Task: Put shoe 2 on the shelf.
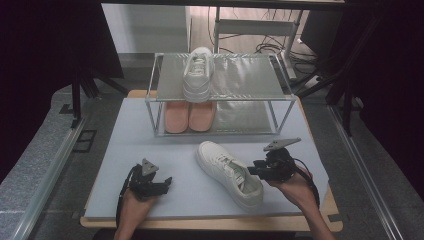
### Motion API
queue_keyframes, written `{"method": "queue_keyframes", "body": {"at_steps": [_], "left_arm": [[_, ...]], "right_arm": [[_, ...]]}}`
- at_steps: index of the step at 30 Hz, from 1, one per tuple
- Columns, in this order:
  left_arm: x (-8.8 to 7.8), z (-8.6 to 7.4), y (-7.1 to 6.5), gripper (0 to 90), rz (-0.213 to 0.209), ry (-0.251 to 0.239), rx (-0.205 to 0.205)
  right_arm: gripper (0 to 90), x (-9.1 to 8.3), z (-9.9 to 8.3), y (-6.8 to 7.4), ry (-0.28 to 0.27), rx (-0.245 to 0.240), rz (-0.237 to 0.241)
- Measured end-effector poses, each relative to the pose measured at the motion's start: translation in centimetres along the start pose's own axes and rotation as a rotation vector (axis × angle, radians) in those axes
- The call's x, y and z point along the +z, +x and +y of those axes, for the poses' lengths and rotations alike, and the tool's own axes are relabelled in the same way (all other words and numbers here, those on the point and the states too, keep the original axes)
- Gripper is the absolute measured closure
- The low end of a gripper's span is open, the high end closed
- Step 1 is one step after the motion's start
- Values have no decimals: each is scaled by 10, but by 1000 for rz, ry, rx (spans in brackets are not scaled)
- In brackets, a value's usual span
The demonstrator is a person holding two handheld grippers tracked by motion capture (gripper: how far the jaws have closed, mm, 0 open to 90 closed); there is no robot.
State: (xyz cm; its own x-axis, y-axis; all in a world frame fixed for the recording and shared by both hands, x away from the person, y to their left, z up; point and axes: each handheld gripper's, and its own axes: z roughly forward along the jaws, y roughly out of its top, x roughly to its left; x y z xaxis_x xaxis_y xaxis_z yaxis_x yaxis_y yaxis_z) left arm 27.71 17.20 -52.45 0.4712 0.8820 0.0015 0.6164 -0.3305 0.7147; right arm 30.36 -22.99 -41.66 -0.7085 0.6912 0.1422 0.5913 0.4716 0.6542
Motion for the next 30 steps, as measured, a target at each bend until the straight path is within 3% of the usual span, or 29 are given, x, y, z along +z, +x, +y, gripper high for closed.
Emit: {"method": "queue_keyframes", "body": {"at_steps": [15, 21, 25, 30], "left_arm": [[0, 0, 0, 191, 0, -3, -3], [0, 0, 0, 191, -1, 2, 6], [0, 0, 0, 191, 0, -1, 4], [0, 0, 1, 192, -1, 6, 6]], "right_arm": [[601, 25, 2, 5, 70, -51, 1], [715, 32, 8, 7, 94, -71, -44], [786, 31, 8, 5, 92, -28, -37], [814, 30, 7, -3, 70, 62, 20]]}}
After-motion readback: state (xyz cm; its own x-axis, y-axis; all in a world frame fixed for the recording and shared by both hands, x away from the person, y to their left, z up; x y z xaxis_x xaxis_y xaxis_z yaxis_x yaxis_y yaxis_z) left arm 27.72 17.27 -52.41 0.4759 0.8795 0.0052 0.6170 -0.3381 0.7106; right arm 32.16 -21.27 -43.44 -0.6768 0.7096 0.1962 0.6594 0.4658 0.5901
